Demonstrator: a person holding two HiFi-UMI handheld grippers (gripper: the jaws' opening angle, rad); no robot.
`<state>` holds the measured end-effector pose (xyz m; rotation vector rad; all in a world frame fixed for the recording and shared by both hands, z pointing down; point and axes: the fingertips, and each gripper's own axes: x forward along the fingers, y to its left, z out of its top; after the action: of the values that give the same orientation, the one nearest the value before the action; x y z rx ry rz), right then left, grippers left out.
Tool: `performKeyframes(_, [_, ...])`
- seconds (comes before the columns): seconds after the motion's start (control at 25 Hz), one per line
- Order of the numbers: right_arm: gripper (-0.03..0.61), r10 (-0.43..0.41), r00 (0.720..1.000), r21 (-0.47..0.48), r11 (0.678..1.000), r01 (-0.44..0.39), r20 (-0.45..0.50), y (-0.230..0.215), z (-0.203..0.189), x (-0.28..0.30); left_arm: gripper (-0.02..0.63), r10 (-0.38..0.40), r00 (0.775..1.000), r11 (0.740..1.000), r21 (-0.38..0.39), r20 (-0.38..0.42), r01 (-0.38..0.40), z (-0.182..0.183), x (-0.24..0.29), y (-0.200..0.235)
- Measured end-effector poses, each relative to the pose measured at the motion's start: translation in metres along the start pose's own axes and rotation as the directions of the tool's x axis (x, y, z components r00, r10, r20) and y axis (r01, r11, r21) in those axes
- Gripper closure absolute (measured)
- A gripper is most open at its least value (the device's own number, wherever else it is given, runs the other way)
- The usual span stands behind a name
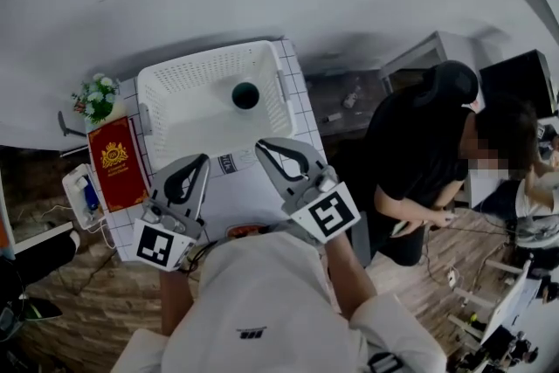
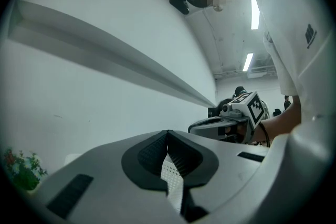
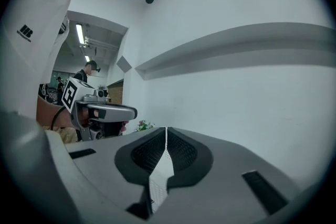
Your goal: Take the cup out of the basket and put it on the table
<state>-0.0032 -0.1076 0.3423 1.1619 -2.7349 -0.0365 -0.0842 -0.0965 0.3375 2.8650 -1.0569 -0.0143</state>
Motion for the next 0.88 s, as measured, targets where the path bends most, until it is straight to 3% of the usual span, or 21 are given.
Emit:
performKeyframes(0.52, [0.563,0.056,0.986,-0.037,0.997,-0.063,-0.155,-0.045,-0.039,0.02,0.603,0.018,0.999,1.0,-0.015,-0.042,-0.019,-0.018,0.044,0.016])
performKeyframes(0.88, [0.56,0.08,0.942,-0.174,0.974,-0.143,-0.325,-0.069,-0.062,0.04,0.603,0.019,0.997,1.0,-0.006,-0.076,-0.02,-0.028,0.064,0.028])
